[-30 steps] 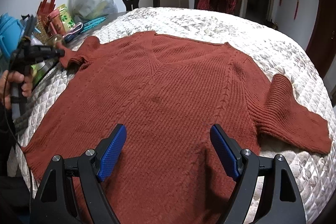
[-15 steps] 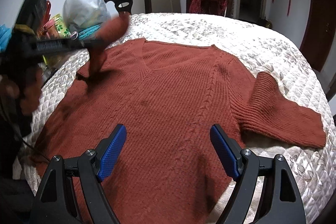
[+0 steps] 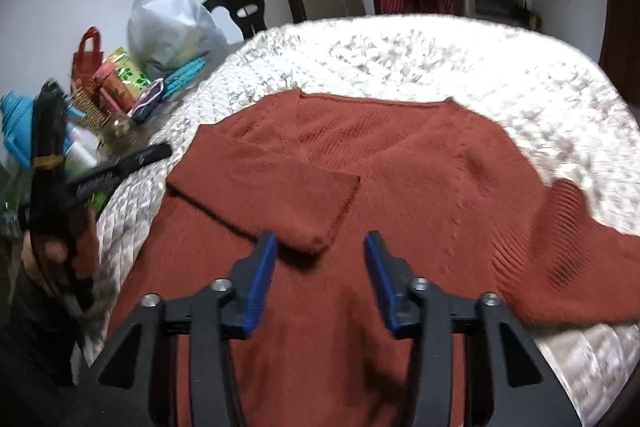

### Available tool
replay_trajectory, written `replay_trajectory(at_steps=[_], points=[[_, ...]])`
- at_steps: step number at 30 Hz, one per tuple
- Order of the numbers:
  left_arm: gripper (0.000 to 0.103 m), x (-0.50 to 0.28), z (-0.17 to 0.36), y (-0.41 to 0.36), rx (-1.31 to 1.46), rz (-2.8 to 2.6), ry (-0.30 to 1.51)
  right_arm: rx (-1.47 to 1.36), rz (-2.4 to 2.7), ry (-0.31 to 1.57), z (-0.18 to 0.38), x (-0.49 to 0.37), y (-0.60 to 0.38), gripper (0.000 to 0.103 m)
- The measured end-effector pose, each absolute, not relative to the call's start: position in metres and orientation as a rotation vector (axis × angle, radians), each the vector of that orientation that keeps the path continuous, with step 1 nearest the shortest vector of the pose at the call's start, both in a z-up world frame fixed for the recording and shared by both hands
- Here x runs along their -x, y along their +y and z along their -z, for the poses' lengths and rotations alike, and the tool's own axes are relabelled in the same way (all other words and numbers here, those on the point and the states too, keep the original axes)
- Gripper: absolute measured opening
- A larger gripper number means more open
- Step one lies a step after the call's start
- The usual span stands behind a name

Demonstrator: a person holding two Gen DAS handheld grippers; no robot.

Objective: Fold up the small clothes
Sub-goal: 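Fold the grasped sleeve across the sweater body with the left tool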

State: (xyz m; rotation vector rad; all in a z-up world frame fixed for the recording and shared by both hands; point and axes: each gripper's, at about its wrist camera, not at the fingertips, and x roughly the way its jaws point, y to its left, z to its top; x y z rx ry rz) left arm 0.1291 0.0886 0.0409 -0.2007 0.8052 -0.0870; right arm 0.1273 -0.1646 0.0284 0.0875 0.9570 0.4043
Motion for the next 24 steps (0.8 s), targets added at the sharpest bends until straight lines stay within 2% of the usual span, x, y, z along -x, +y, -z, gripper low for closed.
replay_trajectory(at_steps=[2,5,8,9,15,21,24], points=[[0.036,-0.131,-0.035,0.089,0.189,0.075,0.815,-0.081,-0.38,1.003,-0.016,-0.147,-0.159,0.041],[0.036,-0.134,-0.026,0.089,0.191,0.08,0.841,-0.061,-0.37,1.039,-0.003,-0.16,-0.15,0.028],[0.035,-0.139,-0.02,0.089,0.181,0.076,0.864,-0.064,-0.382,1.032,-0.008,-0.162,-0.147,0.006],[0.032,-0.14,-0.019,0.088,0.182,0.078,0.868,-0.058,-0.385,1.022,-0.011,-0.163,-0.146,0.004],[0.03,-0.141,-0.022,0.089,0.2,0.08,0.856,-0.09,-0.42,0.904,-0.041,-0.176,-0.153,0.004],[0.03,-0.142,-0.025,0.089,0.196,0.063,0.856,-0.105,-0.405,1.0,-0.014,-0.2,-0.164,0.004],[0.03,-0.138,-0.03,0.085,0.183,0.07,0.842,-0.101,-0.394,0.975,-0.02,-0.188,-0.167,0.005]])
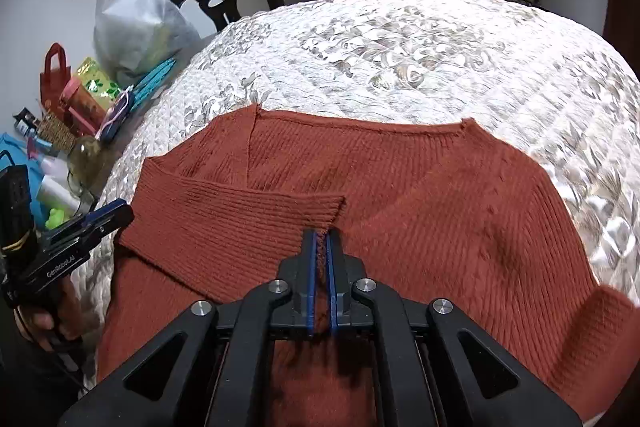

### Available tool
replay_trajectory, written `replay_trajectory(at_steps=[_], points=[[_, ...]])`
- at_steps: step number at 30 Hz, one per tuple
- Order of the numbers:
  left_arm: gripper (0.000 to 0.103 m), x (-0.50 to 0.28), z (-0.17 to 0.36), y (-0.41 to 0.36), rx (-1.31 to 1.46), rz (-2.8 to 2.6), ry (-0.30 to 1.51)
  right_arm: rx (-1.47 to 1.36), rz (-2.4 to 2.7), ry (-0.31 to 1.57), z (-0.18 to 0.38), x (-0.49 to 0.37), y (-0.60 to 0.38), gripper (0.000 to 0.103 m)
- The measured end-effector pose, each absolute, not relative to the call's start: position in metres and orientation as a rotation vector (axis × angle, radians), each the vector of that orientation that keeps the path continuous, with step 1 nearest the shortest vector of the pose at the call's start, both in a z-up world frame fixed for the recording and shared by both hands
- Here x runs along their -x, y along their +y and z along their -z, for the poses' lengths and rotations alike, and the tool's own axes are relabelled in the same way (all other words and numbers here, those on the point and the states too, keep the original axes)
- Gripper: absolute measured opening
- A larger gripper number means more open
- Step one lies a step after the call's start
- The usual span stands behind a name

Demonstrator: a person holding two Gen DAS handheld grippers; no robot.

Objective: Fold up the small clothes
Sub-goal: 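Fold the grasped sleeve across the sweater body with the left tool, then grasp the other sleeve cuff with the right tool and lift it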

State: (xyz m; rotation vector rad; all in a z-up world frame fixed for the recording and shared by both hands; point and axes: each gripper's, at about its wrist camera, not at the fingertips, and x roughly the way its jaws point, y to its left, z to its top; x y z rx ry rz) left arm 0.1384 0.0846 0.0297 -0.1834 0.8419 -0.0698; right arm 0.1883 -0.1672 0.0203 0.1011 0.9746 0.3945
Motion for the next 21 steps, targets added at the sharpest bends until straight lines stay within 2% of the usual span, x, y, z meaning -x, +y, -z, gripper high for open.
replay_trajectory(at_steps=[4,8,21], points=[[0.03,-0.138,-0.03,0.075,0.157,0.076,0.841,-0.075,-0.414,0.94,-0.029,-0.169,-0.163,0.005],[0.03,-0.142,-0.013,0.066,0.115,0.058,0.9,-0.014,-0.406,1.009,-0.005,-0.168,-0.156,0.005],[0.03,-0.116,-0.022,0.062,0.102,0.056,0.868,0.012,-0.374,0.975,-0.01,-0.146,-0.164,0.006]])
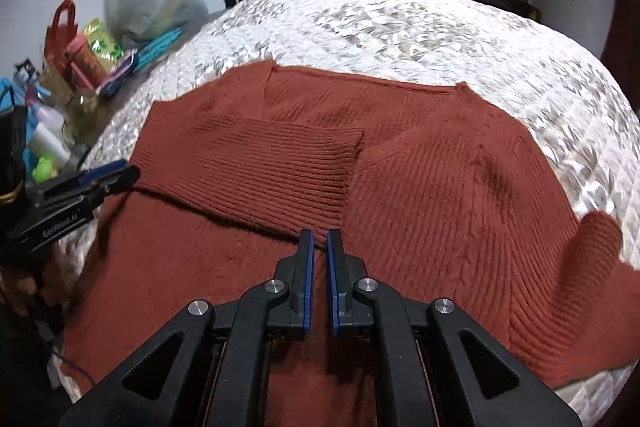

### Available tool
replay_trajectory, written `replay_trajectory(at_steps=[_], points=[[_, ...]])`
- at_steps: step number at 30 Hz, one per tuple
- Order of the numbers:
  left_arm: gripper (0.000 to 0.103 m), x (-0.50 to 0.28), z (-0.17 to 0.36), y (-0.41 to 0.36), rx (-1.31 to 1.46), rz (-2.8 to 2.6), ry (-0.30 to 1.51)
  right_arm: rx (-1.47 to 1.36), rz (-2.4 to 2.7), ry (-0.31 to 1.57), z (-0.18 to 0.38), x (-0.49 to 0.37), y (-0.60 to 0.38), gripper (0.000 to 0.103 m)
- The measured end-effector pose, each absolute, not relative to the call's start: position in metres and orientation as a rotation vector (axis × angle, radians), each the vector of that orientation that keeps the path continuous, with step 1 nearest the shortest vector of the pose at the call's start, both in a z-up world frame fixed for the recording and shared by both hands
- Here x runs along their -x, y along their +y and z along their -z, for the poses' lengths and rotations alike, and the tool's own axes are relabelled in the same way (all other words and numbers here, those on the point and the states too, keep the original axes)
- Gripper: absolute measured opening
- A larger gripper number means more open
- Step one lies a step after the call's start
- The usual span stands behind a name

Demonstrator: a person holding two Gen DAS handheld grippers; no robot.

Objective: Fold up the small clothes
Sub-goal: 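Grasp the other sleeve cuff with the right tool and lift it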

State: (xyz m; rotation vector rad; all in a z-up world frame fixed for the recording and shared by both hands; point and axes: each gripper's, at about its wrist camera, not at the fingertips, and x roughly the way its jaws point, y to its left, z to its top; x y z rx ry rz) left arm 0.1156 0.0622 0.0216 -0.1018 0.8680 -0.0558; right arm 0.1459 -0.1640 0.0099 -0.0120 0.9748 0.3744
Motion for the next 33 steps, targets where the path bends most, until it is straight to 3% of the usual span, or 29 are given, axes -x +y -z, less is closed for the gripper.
replay_trajectory(at_steps=[3,8,14,30,32,33], points=[[0.03,-0.102,-0.029,0.058,0.095,0.065,0.847,0.011,-0.371,0.937,-0.02,-0.131,-0.172,0.007],[0.035,-0.076,-0.037,0.051,0.117,0.099,0.821,-0.024,-0.374,0.893,-0.03,-0.101,-0.187,0.025],[0.044,-0.049,-0.04,0.046,0.129,0.115,0.793,-0.086,-0.349,0.868,-0.029,-0.067,-0.216,0.026],[0.045,-0.051,-0.041,0.028,0.112,0.153,0.798,-0.316,-0.09,0.869,-0.016,-0.046,-0.309,0.028],[0.045,-0.053,-0.04,0.026,0.107,0.157,0.8,-0.35,-0.052,0.865,-0.015,-0.045,-0.322,0.033],[0.045,-0.054,-0.04,0.024,0.106,0.158,0.803,-0.367,-0.037,0.861,-0.015,-0.045,-0.328,0.046]])
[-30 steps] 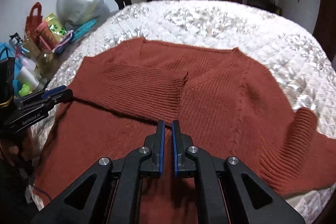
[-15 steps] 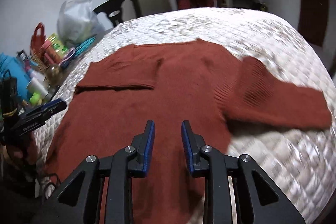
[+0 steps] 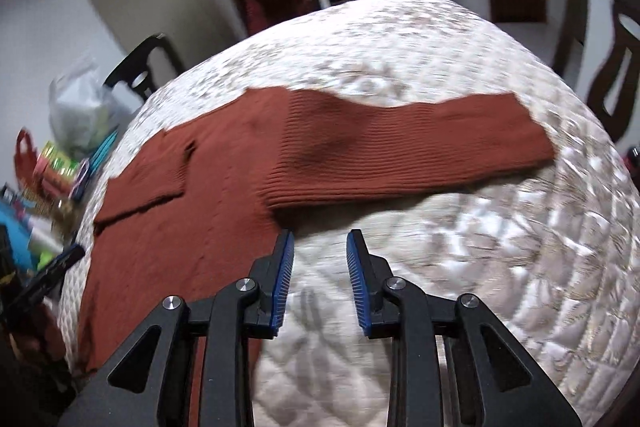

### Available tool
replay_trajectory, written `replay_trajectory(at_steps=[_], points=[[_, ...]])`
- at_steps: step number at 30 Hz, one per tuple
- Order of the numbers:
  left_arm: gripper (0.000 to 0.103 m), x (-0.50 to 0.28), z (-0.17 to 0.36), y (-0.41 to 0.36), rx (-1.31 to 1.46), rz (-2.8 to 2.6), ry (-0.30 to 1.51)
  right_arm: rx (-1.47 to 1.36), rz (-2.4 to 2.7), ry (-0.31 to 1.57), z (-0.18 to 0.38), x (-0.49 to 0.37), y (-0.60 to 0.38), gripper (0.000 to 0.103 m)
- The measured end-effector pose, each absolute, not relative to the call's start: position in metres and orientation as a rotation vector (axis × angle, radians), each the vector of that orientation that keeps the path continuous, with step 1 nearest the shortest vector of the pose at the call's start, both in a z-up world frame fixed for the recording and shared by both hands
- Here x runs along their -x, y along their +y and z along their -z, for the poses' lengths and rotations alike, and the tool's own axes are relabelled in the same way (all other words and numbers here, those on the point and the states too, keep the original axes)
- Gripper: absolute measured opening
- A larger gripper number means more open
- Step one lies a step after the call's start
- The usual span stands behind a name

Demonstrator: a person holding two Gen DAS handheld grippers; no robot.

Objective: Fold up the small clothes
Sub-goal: 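Grasp the other sleeve cuff with the right tool and lift it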

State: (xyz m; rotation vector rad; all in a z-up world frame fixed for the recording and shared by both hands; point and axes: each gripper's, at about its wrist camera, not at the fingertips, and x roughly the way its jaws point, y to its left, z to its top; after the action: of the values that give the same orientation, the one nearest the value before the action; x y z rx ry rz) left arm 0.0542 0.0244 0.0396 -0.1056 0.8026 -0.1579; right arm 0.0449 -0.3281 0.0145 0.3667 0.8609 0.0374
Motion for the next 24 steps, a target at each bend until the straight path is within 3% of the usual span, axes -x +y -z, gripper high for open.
replay_trajectory(at_steps=[1,10,16,17,19,24], points=[[0.046,-0.056,-0.038,0.023,0.104,0.16,0.806,-0.391,-0.02,0.853,-0.014,-0.044,-0.336,0.051],[0.046,-0.063,-0.025,0.019,0.102,0.158,0.836,-0.659,0.112,0.796,-0.003,-0.053,-0.405,0.051],[0.046,-0.065,-0.012,0.019,0.108,0.147,0.868,-0.694,0.19,0.752,-0.004,-0.065,-0.423,0.049],[0.046,-0.064,-0.011,0.018,0.101,0.147,0.863,-0.688,0.212,0.758,-0.003,-0.067,-0.425,0.04],[0.05,-0.064,-0.012,0.017,0.097,0.153,0.86,-0.703,0.225,0.772,-0.001,-0.071,-0.429,0.013],[0.052,-0.064,-0.011,0.017,0.103,0.163,0.857,-0.682,0.162,0.731,-0.02,-0.075,-0.418,0.006]])
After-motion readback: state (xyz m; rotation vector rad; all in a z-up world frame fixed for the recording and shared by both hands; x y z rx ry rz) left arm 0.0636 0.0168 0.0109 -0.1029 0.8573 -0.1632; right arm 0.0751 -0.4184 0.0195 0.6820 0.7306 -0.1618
